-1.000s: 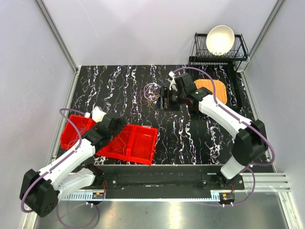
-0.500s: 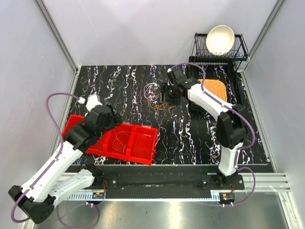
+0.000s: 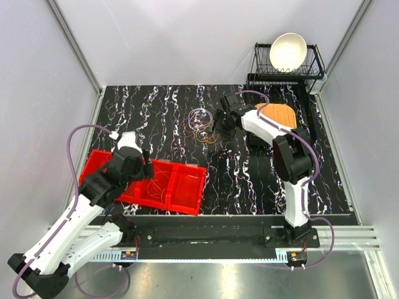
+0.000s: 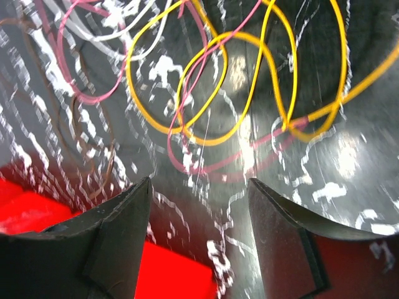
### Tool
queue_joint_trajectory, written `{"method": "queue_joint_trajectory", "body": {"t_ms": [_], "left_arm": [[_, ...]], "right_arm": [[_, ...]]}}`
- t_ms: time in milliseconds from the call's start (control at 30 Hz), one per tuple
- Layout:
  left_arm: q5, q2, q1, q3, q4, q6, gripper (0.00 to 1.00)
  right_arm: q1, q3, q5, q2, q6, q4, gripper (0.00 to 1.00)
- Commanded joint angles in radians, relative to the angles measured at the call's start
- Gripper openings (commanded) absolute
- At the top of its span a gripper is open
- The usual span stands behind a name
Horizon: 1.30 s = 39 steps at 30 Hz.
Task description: Untangle the cables
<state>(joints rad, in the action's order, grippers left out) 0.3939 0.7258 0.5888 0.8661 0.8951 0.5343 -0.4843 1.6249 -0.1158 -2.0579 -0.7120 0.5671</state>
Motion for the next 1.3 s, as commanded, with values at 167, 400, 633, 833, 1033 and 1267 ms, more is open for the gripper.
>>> {"method": "queue_joint_trajectory", "body": {"t_ms": [167,400,633,833,1033,1267], "left_arm": [[-0.018,-0.089,0.005,-0.022,-0.073,-0.062,0.75],[-0.024,-0.081,0.005,-0.022,-0.073,-0.06,0.75],[-0.023,-0.088,0.003,-0.024,-0.073,-0.06,0.75],[-0.021,-0.083,0.005,-0.024,-0.071,-0.06,0.75],[-0.018,-0.078,0.005,-0.026,-0.071,-0.06,0.75],[-0.007,-0.065,0.005,-0.027,-0.07,-0.056,0.75]], "right_arm": [[0.015,0.099,0.051,-0.11,-0.098,-0.055,0.66],[0.019,0.116,0.073,-0.123,-0.113,-0.062,0.62],[0.021,0.127,0.11,-0.139,-0.122,-0.069,0.57],[0.021,0.115,0.111,-0.116,-0.127,-0.073,0.0],[-0.046,0.268,0.111,-0.019,-0.021,0.034,0.0],[-0.112,0.841,0.042,0.036,0.123,0.2,0.0]]}}
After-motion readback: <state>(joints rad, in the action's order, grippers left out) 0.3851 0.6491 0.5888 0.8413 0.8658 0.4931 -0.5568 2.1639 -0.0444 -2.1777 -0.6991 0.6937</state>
